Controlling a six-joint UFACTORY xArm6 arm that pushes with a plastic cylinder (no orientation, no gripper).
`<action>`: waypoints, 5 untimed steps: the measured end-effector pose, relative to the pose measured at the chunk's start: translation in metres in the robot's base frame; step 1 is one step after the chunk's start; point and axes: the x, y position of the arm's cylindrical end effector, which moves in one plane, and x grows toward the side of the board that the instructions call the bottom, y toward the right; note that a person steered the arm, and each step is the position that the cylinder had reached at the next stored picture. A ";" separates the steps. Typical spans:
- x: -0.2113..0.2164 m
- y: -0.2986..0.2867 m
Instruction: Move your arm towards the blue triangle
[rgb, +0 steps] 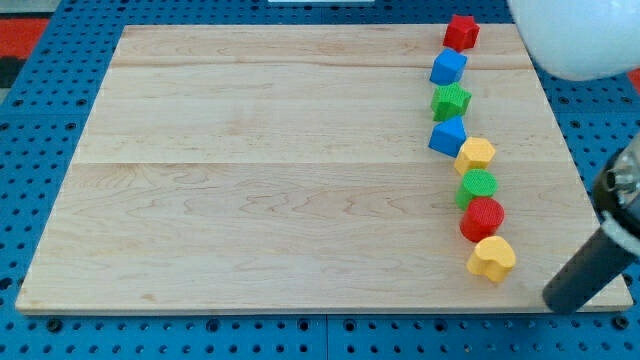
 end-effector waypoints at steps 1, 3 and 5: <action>-0.001 -0.032; -0.012 -0.115; -0.077 -0.139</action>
